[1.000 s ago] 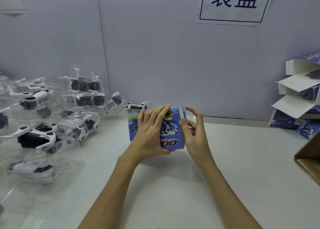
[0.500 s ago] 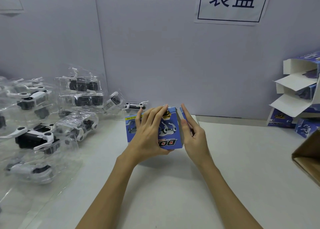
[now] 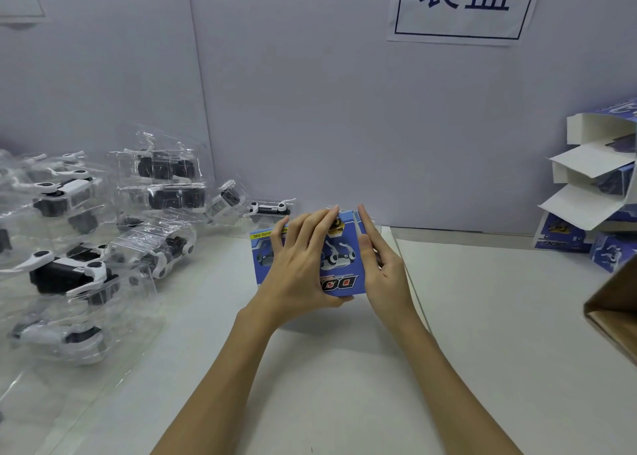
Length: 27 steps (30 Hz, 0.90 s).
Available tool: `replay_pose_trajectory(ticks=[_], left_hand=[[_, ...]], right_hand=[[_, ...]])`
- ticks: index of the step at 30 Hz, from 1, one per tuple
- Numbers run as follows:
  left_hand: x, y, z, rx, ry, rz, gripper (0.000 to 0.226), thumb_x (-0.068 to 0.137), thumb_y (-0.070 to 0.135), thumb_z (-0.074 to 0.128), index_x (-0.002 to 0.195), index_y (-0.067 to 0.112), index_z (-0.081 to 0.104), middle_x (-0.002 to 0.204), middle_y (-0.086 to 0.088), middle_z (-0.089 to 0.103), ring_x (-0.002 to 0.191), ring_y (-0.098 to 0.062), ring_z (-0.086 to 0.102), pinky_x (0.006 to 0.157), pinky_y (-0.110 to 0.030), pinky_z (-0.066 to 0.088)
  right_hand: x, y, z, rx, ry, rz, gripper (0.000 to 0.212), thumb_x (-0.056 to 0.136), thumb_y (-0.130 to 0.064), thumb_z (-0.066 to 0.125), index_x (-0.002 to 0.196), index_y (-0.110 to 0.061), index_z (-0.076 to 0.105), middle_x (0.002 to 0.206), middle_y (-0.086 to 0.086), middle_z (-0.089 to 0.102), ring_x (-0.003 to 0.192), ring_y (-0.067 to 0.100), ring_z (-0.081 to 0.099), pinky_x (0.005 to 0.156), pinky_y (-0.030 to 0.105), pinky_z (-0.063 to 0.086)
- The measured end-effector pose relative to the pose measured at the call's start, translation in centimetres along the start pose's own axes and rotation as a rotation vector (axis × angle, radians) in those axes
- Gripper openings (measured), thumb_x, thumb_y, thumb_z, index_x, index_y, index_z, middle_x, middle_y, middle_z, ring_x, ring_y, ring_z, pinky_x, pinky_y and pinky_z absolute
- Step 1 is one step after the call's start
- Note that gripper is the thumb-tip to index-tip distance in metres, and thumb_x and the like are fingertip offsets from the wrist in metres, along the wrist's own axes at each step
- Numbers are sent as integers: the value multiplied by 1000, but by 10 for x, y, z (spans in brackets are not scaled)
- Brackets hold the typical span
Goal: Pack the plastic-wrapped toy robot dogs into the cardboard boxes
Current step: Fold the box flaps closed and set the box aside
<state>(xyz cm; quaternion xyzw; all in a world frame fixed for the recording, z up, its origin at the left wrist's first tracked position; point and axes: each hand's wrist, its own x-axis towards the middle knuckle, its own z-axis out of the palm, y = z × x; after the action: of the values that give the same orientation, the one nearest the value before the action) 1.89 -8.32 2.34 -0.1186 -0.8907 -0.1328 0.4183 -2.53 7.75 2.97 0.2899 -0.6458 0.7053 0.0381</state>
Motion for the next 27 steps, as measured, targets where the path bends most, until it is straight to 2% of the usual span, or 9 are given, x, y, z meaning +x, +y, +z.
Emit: replay_pose_trajectory(ticks=[6,10,12,16,19,23,25,27], left_hand=[[0,1,3,-1,-6,-4,125,63,70,82,162,17,26,159,3,37,147,-19,31,123,-55,19],[0,2,2,-11,-4,-12,123,64,66,82,162,17,26,158,2,37,147,-17,29,123,-55,18],[0,3,2,-10,-8,-9,123,64,64,84,161,16,28,158,1,37,147,-17,29,123,-54,18],[0,6,2,23,-22,-4,123,63,63,87,161,13,30,158,0,39,146,-21,32,122,-55,20],[2,6,0,39,-29,8,123,63,63,87,161,12,32,158,0,41,145,-22,34,121,-56,22],[2,-1,-9,18,-34,1,123,64,71,79,162,14,31,157,4,42,144,-20,38,119,-55,24],[2,-5,-13,-26,-24,-37,122,64,74,75,162,17,31,156,6,43,142,-17,38,120,-51,23],[2,-7,-16,-52,-24,-60,123,64,74,77,163,18,30,156,8,43,142,-15,38,121,-49,22]], right_hand=[[1,0,1,40,-15,7,44,103,-43,42,145,-52,46,132,-6,68,111,16,73,73,28,63],[1,1,3,46,-30,3,41,107,-40,38,145,-53,44,136,-8,65,114,12,71,74,25,62],[0,2,5,40,-42,-4,40,109,-38,34,145,-55,41,140,-10,61,118,8,68,76,22,61],[-2,4,5,57,-91,-8,47,105,-49,29,152,-56,29,154,-9,48,130,12,61,86,29,61],[-2,5,2,80,-139,29,51,109,-42,30,159,-50,20,159,-10,41,133,10,58,87,28,60],[1,3,-11,161,-186,141,56,106,-28,48,159,-41,31,149,-2,57,126,18,66,89,35,62],[1,0,-13,82,-179,110,56,101,-32,57,154,-40,41,136,-10,67,123,16,67,85,31,62],[0,0,-9,27,-139,80,50,98,-37,58,147,-43,47,129,-18,69,119,11,69,80,24,61]])
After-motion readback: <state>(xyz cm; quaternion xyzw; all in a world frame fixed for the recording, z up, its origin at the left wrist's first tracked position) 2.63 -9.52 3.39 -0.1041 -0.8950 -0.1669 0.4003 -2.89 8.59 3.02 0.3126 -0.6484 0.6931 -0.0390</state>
